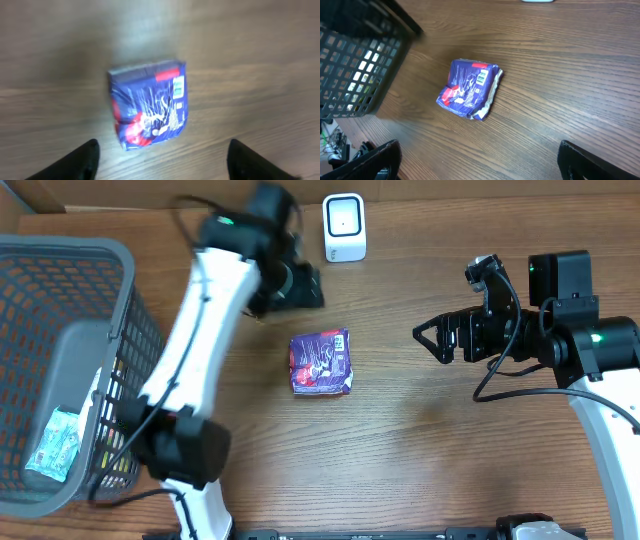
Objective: Scan the item barcode
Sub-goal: 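Place the purple snack pack on the table center, release, then reach the left gripper into the basket and grasp the white tube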
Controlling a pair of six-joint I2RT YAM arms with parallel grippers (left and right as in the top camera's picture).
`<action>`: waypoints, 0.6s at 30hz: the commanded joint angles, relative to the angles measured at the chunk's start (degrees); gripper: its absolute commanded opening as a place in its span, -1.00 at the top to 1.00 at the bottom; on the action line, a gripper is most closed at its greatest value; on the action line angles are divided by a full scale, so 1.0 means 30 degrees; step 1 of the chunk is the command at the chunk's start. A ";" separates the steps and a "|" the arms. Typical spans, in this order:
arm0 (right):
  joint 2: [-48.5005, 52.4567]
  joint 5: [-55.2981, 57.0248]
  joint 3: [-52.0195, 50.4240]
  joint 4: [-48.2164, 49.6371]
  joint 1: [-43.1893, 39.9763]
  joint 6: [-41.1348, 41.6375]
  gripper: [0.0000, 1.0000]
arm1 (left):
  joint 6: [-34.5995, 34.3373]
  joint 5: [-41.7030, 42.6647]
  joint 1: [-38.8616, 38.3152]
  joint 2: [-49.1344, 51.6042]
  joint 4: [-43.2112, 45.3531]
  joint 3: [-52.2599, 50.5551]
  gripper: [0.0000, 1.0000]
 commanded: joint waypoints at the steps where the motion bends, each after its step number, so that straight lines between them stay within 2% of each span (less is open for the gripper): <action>1: -0.0066 0.0036 0.0379 0.0015 0.0087 0.0051 -1.00 | 0.0918 0.0117 0.1384 -0.2025 -0.0940 0.2637 -0.50; 6: -0.0066 0.0036 0.0372 0.0007 0.0087 0.0051 -1.00 | 0.0845 -0.0510 0.4867 -0.3956 -0.2368 0.3548 -0.50; 12: -0.0066 0.0036 0.0364 0.0022 0.0087 0.0051 -1.00 | 0.0699 -0.2251 1.0921 -0.5435 -0.4379 0.3541 -0.50; 18: -0.0066 0.0029 0.0364 0.0015 0.0087 0.0051 -1.00 | 0.0780 -0.2018 1.5671 -0.5552 -0.4306 0.2390 -0.51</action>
